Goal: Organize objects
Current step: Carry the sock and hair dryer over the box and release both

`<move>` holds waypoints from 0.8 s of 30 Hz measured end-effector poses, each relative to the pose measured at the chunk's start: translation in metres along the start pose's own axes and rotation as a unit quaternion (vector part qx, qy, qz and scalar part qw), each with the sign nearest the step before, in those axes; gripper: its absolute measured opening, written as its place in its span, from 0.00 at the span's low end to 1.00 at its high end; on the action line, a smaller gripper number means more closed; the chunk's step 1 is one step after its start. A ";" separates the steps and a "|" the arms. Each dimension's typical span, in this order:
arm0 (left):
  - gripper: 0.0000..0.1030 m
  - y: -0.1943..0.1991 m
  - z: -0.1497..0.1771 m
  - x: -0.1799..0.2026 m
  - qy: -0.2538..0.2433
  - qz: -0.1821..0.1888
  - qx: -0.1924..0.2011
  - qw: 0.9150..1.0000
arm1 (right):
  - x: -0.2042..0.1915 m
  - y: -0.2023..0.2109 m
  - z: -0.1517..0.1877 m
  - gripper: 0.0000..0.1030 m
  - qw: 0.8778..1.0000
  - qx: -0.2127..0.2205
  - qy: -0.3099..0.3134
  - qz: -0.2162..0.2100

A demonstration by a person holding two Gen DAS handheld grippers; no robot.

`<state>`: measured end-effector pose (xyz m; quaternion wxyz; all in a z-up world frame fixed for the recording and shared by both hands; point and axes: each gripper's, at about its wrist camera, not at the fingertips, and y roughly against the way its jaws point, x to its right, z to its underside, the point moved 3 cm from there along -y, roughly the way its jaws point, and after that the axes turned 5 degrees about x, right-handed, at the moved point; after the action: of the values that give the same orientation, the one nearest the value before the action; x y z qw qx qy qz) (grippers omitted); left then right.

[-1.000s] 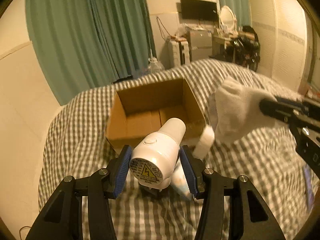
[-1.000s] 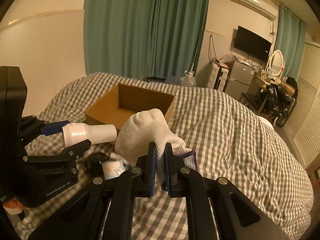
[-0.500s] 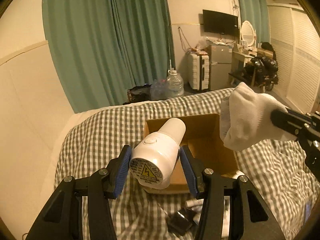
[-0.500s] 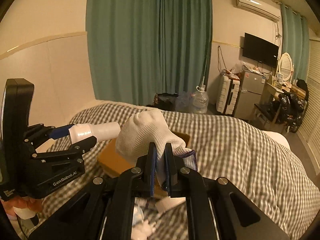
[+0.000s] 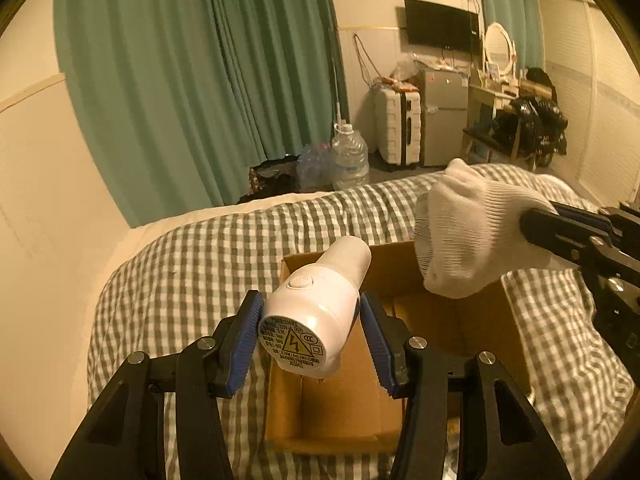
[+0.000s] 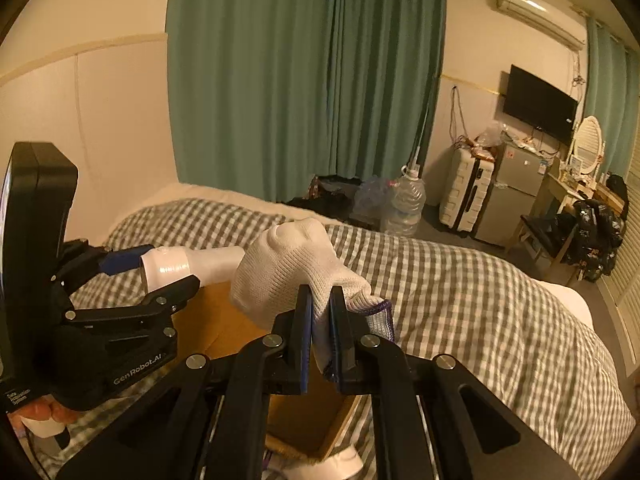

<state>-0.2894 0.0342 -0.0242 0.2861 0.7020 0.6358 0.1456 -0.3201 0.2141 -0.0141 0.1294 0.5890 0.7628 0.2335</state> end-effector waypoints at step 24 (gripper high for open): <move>0.82 -0.032 0.020 0.007 -0.019 0.009 0.013 1.000 | 0.017 -0.070 0.034 0.20 0.998 -0.047 -0.015 -0.024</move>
<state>-0.3031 0.0375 -0.0603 0.2877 0.7138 0.6258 0.1271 -0.3671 0.2240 -0.0772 0.1739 0.5673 0.7628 0.2570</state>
